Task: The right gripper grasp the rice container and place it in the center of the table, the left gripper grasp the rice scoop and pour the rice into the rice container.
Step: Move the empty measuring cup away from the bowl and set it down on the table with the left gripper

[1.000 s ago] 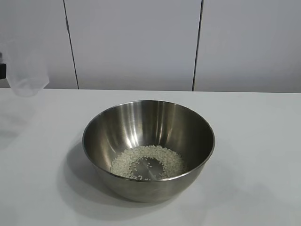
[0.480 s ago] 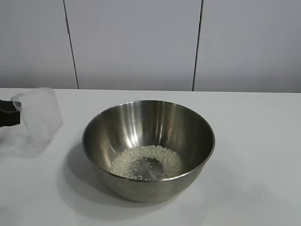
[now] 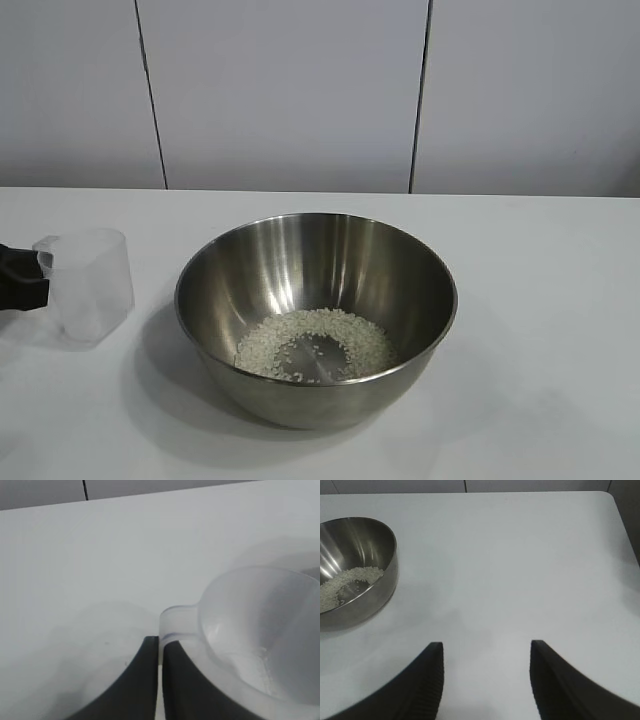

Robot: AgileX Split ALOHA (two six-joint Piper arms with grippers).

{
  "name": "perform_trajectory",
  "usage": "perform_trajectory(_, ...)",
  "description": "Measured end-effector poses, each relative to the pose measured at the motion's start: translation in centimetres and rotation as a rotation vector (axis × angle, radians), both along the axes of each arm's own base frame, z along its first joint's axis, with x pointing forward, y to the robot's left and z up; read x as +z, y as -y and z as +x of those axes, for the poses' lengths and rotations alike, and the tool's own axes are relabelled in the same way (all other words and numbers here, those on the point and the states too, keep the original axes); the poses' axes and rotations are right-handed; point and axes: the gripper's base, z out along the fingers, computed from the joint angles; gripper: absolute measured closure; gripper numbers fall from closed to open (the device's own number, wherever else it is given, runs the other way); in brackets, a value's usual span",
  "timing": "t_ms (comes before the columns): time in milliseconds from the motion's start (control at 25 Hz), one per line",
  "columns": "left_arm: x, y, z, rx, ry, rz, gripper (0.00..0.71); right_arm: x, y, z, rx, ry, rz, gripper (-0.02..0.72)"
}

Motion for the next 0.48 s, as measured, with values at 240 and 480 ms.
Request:
perform_trajectory(240,-0.18,0.01,-0.10,-0.016,-0.013,0.028,0.701,0.01,0.00,0.00,0.000,0.001,0.000,0.348)
perform_trajectory(480,-0.48,-0.04,-0.24,-0.019,-0.045,0.045,0.701,0.01,0.00,0.00,0.000,0.001,0.000,0.348)
